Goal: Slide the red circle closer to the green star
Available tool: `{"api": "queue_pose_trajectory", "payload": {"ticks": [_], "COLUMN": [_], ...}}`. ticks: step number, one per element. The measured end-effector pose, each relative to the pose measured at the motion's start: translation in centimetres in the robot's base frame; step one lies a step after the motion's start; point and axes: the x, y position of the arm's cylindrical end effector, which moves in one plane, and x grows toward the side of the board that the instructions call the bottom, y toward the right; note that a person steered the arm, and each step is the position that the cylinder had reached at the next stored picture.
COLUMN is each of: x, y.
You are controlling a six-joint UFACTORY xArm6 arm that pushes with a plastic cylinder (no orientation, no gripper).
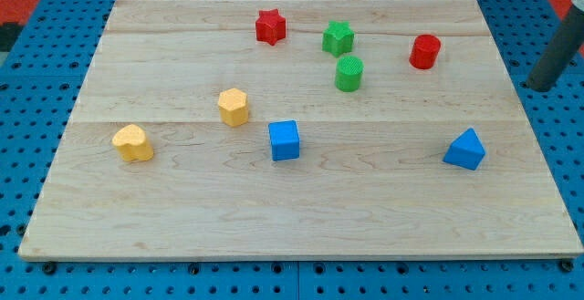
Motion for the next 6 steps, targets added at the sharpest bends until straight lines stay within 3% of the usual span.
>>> {"api": "queue_pose_trajectory", "payload": {"ticks": [1,2,4,5,6], "x": [-3.3,-1.7,-6.2,-6.4,-9.0], "y": [-3.3,-8.0,-17.6,-18.1,-22.1]}}
